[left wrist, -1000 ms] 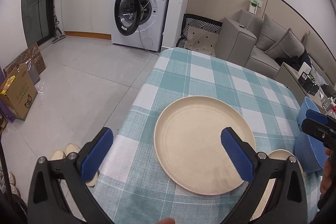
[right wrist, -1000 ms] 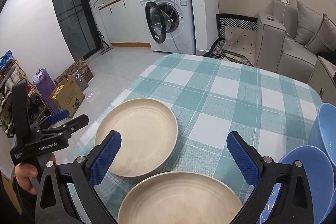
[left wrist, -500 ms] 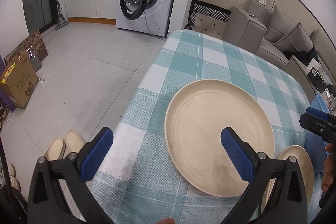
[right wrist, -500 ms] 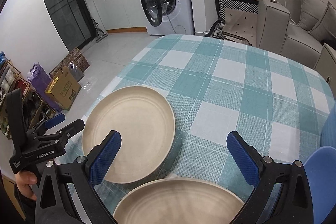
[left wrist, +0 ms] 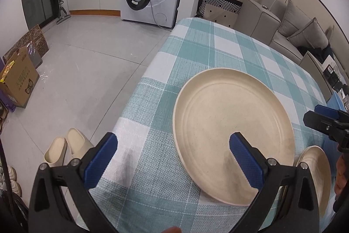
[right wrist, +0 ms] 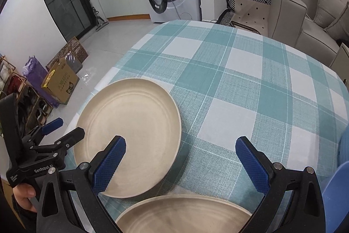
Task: Organize plates and bowls
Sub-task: 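Move both grippers to the rim of one cream plate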
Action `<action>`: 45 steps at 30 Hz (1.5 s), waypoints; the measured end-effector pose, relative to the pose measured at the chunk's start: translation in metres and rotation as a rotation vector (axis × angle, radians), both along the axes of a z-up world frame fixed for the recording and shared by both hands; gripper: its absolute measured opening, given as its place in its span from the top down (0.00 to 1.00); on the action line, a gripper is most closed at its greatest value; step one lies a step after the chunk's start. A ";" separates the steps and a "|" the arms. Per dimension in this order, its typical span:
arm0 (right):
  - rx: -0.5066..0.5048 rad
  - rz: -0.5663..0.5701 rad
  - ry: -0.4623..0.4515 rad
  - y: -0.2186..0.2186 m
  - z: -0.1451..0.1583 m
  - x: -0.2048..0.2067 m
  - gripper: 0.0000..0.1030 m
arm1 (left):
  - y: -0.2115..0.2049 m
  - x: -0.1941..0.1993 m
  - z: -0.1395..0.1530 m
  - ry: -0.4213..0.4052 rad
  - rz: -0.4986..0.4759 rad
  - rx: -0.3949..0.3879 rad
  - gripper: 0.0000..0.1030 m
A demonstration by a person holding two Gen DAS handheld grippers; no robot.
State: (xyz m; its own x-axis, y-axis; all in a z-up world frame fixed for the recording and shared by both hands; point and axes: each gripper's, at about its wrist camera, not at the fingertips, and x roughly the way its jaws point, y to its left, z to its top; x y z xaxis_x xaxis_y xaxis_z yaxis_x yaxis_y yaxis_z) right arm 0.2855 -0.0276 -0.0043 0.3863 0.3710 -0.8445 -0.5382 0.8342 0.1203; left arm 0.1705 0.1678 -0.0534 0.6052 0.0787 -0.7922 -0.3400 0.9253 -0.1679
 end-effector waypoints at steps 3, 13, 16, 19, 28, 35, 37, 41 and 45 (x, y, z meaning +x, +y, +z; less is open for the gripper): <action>-0.006 -0.006 0.016 0.002 -0.005 0.005 0.01 | 0.002 0.001 -0.003 0.008 0.004 -0.003 0.00; -0.055 -0.029 0.055 0.007 -0.026 0.019 0.01 | 0.004 0.004 -0.017 0.047 0.008 -0.007 0.00; -0.072 -0.037 0.063 0.007 -0.031 0.022 0.01 | 0.004 0.004 -0.020 0.057 0.008 -0.012 0.00; -0.082 -0.038 0.065 0.008 -0.034 0.024 0.01 | 0.002 0.006 -0.022 0.064 0.004 0.005 0.00; -0.074 -0.010 0.078 0.013 -0.039 0.022 0.15 | -0.001 0.006 -0.022 0.069 -0.011 0.034 0.05; -0.086 0.026 0.088 0.018 -0.043 0.014 0.30 | -0.005 0.003 -0.020 0.072 -0.043 0.049 0.16; -0.094 0.041 0.088 0.020 -0.044 0.010 0.36 | -0.008 0.004 -0.019 0.084 -0.054 0.073 0.24; -0.108 0.077 0.075 0.023 -0.045 0.002 0.45 | -0.010 0.002 -0.016 0.079 -0.083 0.062 0.37; -0.134 0.111 0.043 0.028 -0.043 -0.008 0.62 | -0.010 0.000 -0.014 0.069 -0.095 0.042 0.50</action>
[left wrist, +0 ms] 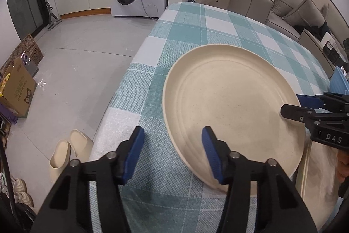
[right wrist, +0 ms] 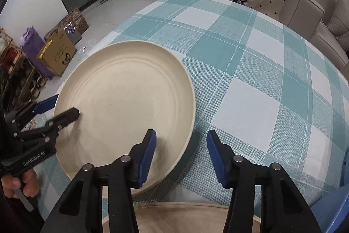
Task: Organize plates and bowls
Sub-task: 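Move both grippers to the rim of one cream plate, then close the left gripper on the plate rim while the right grips the rim too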
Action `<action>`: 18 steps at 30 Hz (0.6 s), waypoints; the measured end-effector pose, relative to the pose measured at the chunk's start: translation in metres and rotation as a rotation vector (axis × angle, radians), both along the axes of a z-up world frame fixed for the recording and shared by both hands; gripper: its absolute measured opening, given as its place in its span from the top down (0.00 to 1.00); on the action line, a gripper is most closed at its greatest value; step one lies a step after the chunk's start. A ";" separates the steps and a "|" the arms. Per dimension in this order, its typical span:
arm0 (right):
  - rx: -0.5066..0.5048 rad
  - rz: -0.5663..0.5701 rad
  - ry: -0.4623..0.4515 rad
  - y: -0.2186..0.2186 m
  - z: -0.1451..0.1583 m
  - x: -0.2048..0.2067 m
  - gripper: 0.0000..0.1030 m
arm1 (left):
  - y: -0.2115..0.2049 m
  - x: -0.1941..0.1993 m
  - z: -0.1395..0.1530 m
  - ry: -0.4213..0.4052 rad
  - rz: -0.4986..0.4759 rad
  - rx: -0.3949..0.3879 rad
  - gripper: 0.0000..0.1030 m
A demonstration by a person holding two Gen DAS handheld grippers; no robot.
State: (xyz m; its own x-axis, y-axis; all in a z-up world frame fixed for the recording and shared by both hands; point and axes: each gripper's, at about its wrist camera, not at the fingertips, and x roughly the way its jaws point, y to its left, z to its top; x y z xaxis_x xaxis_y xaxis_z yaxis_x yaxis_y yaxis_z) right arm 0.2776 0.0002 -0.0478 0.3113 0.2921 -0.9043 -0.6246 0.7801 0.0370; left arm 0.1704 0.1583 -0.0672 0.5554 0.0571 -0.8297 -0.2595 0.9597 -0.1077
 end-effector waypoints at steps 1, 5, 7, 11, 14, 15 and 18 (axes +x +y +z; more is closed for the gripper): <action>0.001 0.003 -0.003 0.000 0.001 -0.001 0.70 | 0.000 0.000 0.000 -0.003 -0.003 -0.008 0.54; -0.019 0.023 -0.030 0.004 0.003 -0.006 0.73 | 0.000 -0.001 0.001 -0.010 -0.008 -0.022 0.67; -0.024 0.025 -0.046 0.004 0.004 -0.007 0.74 | -0.001 -0.001 0.002 -0.014 -0.018 -0.034 0.73; -0.026 0.026 -0.078 0.001 0.007 -0.009 0.81 | -0.003 -0.001 0.003 -0.017 -0.017 -0.031 0.78; -0.020 0.024 -0.101 -0.001 0.010 -0.010 0.85 | -0.002 -0.002 0.003 -0.022 -0.017 -0.041 0.78; -0.017 0.023 -0.105 -0.002 0.011 -0.010 0.85 | -0.002 -0.002 0.004 -0.027 -0.016 -0.044 0.78; -0.017 0.022 -0.106 -0.003 0.012 -0.011 0.85 | -0.003 -0.003 0.006 -0.032 -0.018 -0.039 0.78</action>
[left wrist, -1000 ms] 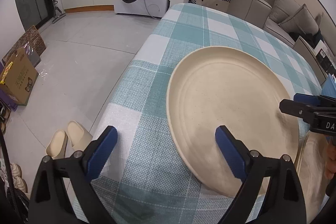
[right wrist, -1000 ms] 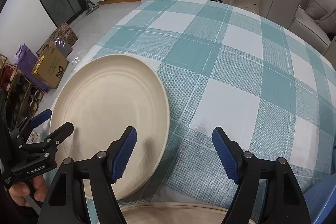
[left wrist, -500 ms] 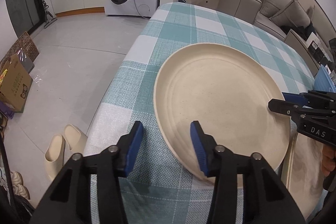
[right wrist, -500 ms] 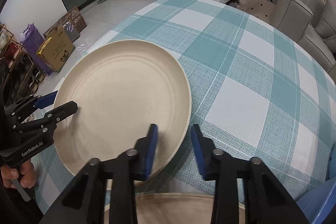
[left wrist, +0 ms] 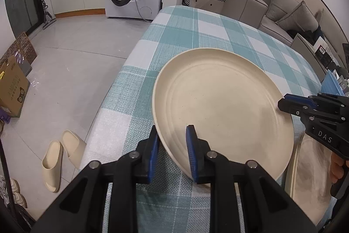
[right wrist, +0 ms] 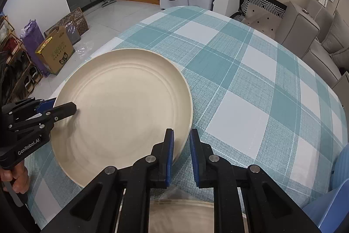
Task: Organize plates and bowls
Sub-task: 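Close the left gripper on the plate rim while the right grips the rim too, then lift the cream plate with both grippers and carry it over the other plate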
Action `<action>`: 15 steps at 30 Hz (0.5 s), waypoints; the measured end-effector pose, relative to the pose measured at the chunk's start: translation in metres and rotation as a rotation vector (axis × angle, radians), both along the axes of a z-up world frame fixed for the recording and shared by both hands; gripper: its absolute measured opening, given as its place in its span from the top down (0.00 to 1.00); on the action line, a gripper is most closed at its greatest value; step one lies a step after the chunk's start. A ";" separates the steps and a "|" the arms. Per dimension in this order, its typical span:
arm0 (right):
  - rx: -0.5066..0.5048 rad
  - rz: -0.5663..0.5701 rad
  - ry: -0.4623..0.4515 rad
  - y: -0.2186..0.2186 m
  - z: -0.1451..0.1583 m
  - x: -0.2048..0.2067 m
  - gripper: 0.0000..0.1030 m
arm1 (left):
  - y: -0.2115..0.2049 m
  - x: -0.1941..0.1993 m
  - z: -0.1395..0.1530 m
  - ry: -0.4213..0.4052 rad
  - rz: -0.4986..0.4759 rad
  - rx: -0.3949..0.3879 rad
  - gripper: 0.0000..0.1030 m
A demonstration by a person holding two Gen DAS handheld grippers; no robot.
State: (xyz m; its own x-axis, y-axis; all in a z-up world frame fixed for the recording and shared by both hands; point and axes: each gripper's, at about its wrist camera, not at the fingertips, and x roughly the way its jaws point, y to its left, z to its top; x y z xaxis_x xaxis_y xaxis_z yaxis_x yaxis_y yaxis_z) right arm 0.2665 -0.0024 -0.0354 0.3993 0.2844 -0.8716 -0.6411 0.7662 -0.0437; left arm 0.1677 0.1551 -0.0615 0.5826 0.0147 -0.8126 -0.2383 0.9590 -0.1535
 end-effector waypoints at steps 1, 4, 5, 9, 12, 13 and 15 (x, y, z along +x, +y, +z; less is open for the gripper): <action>-0.002 0.000 0.001 0.000 0.000 0.000 0.85 | 0.000 0.000 0.001 -0.001 0.000 0.003 0.78; 0.000 -0.006 0.001 0.000 -0.001 0.000 0.85 | 0.000 0.000 0.001 -0.003 -0.001 0.004 0.78; 0.000 -0.006 0.003 0.000 -0.001 0.001 0.85 | 0.000 0.000 0.000 -0.002 -0.001 0.005 0.78; -0.001 -0.003 0.018 0.001 0.000 0.002 0.85 | 0.000 0.002 -0.003 0.013 0.000 0.010 0.78; 0.010 -0.015 0.051 -0.001 -0.006 0.008 0.85 | 0.000 0.003 -0.004 0.012 -0.002 0.004 0.78; 0.015 -0.015 0.061 -0.001 -0.008 0.009 0.85 | 0.000 0.002 -0.004 0.012 -0.003 0.005 0.78; 0.022 -0.015 0.079 0.000 -0.012 0.010 0.85 | 0.000 0.002 -0.004 0.011 -0.003 0.006 0.78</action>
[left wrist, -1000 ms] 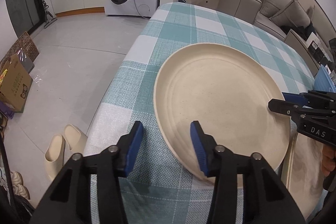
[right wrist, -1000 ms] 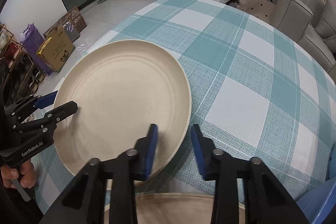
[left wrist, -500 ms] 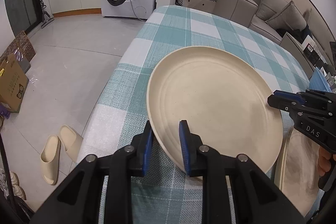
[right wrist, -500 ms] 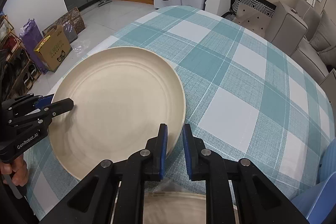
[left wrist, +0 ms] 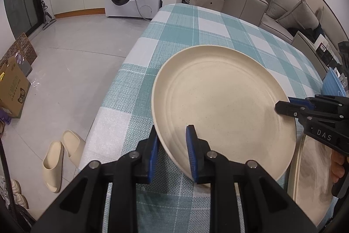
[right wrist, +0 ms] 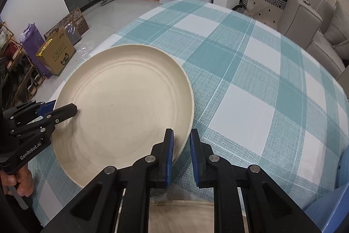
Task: Organize plates and bowls
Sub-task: 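Lift the cream plate with both grippers and carry it over the other plate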
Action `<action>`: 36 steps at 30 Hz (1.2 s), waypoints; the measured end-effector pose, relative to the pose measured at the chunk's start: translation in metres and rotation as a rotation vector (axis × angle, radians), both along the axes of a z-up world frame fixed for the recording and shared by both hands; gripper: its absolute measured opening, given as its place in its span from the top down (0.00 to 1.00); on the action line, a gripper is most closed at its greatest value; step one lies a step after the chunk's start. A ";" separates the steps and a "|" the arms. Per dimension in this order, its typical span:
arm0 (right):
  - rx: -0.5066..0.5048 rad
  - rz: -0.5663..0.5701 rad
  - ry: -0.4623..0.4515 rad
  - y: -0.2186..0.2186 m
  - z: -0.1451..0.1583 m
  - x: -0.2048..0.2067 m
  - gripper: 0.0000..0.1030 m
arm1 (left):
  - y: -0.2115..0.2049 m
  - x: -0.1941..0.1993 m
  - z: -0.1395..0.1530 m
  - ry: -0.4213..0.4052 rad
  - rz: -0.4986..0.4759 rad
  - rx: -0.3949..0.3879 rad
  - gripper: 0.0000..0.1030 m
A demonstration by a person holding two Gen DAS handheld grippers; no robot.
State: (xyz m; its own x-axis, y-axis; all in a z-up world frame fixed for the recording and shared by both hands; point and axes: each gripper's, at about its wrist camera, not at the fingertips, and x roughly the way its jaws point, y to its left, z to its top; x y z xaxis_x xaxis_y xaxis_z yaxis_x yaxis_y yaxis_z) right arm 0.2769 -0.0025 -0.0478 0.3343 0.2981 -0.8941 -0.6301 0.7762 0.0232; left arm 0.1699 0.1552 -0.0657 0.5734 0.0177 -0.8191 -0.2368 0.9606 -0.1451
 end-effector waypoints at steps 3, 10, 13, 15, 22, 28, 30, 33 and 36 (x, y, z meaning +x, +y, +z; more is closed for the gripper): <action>-0.003 -0.006 -0.007 0.002 0.000 -0.001 0.85 | 0.000 0.000 0.000 0.000 0.001 0.003 0.78; 0.004 0.000 -0.037 0.002 0.007 -0.007 0.85 | 0.001 -0.002 0.003 -0.009 0.006 -0.004 0.78; 0.013 -0.001 -0.047 0.000 0.012 -0.008 0.85 | 0.000 -0.005 0.008 -0.021 0.007 0.003 0.78; 0.021 -0.005 -0.050 -0.002 0.015 -0.009 0.85 | -0.002 -0.006 0.011 -0.030 0.005 0.006 0.78; 0.042 -0.016 -0.070 -0.013 0.028 -0.013 0.85 | -0.010 -0.010 0.023 -0.055 -0.003 0.015 0.78; 0.060 -0.031 -0.089 -0.027 0.040 -0.020 0.85 | -0.022 -0.012 0.034 -0.077 -0.020 0.026 0.78; 0.066 -0.035 -0.098 -0.033 0.045 -0.023 0.85 | -0.026 -0.013 0.037 -0.084 -0.027 0.026 0.78; 0.083 -0.047 -0.107 -0.042 0.051 -0.027 0.85 | -0.032 -0.014 0.041 -0.092 -0.040 0.026 0.78; 0.092 -0.059 -0.114 -0.052 0.057 -0.030 0.85 | -0.037 -0.013 0.044 -0.098 -0.053 0.023 0.78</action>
State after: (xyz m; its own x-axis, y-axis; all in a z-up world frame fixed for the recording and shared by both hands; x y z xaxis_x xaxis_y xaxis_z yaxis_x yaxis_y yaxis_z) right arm 0.2465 -0.0549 0.0093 0.4516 0.3543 -0.8188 -0.5864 0.8096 0.0269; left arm 0.1564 0.1182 -0.0219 0.6513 0.0032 -0.7588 -0.1712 0.9748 -0.1428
